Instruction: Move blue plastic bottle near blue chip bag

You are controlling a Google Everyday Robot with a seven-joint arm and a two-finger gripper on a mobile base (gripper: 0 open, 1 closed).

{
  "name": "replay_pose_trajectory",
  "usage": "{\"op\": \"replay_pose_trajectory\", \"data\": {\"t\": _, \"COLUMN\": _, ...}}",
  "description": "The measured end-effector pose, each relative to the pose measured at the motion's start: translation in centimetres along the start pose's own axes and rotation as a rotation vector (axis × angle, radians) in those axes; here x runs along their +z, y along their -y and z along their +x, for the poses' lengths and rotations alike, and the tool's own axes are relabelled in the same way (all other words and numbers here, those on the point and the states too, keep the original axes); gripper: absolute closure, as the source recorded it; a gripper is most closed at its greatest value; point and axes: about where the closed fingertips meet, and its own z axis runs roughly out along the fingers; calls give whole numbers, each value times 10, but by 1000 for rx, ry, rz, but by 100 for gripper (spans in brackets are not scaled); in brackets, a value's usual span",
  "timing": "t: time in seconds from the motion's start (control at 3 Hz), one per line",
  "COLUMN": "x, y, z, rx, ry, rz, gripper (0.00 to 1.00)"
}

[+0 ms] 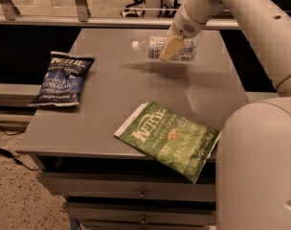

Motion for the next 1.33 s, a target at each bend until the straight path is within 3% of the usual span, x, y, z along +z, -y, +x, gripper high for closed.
{"op": "replay_pose_trajectory", "data": {"t": 0.67, "x": 42, "y": 16, "z": -95, "rx": -74, "ry": 76, "rz": -16, "gripper": 100}}
{"op": "replay_pose_trajectory", "data": {"t": 1.33, "x": 72, "y": -12, "z": -172, "rx": -102, "ry": 151, "rz": -108, "gripper": 100}}
